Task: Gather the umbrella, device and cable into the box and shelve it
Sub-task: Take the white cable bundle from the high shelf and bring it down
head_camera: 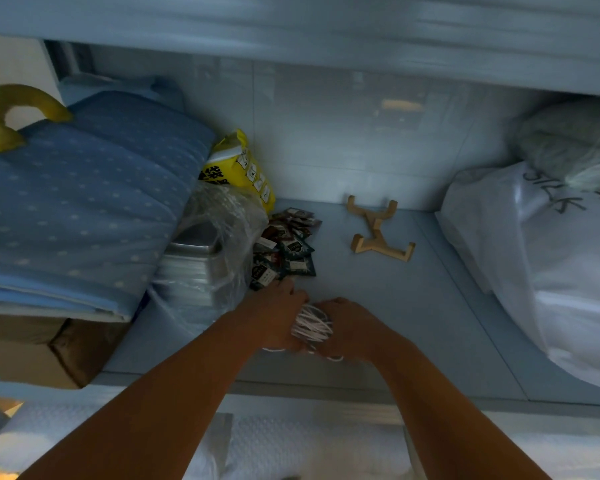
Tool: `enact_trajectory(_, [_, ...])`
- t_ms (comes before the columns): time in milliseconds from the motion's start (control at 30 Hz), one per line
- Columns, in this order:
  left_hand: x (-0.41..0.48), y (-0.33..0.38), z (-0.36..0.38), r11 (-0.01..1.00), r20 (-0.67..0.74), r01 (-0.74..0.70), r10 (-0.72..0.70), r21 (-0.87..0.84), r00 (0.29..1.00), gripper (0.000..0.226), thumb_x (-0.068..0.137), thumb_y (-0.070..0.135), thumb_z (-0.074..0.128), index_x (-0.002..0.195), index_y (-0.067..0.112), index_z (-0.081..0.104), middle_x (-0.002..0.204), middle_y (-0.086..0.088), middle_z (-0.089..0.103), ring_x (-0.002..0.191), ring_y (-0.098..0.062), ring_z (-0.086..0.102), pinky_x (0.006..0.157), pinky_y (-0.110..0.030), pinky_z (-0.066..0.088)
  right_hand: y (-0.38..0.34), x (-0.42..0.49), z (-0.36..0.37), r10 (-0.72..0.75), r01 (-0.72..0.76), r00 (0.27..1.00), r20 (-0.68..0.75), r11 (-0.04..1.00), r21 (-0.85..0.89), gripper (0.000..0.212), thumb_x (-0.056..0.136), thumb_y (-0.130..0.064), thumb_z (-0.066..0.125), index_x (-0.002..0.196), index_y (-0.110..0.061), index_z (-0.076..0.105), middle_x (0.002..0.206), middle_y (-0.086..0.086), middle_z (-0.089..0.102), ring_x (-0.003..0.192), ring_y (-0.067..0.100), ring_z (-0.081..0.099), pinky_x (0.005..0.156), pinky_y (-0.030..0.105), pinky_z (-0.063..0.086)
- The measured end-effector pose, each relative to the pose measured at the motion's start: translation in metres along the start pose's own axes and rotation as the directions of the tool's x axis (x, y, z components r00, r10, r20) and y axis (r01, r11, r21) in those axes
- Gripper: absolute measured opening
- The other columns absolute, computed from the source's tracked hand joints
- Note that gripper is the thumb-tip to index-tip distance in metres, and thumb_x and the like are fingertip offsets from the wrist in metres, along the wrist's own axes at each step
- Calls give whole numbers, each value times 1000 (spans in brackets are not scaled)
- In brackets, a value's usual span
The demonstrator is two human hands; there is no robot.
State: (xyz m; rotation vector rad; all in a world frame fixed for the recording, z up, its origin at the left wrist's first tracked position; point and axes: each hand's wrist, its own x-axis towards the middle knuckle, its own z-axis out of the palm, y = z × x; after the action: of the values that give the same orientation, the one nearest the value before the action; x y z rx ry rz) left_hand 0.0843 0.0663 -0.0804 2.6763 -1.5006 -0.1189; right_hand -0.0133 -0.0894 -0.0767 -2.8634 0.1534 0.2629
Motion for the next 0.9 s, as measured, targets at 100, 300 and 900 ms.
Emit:
enact_trajectory(100, [-6, -1, 0, 999, -13, -31, 32, 42, 999, 73, 76, 50, 73, 137, 23, 44, 135, -5, 44, 122, -24, 44, 94, -40, 47, -2, -5, -1, 24, -24, 1000, -16, 999, -21, 40, 85, -26, 62, 124, -18, 62, 118, 8, 66, 114, 24, 57, 97, 30, 44])
enact_trajectory(300, [-14, 8, 1, 994, -52, -20, 26, 109, 998, 58, 83, 37, 67, 135, 20, 48, 130, -4, 54, 118, -25, 46, 87, -37, 47, -6, -17, 9, 128, -142, 981, -147, 986, -92, 36, 94, -30, 48, 129, -31, 59, 126, 4, 53, 121, 28, 49, 100, 48, 47])
enact_trajectory(900, [-27, 31, 0, 963, -165, -78, 124, 257, 978, 59, 77, 47, 67, 128, 22, 53, 113, -3, 62, 102, -25, 56, 70, -33, 46, -6, -43, 30, 209, -232, 909, -360, 973, -21, 24, 98, -16, 51, 116, -18, 65, 116, 7, 55, 110, 29, 54, 79, 35, 50])
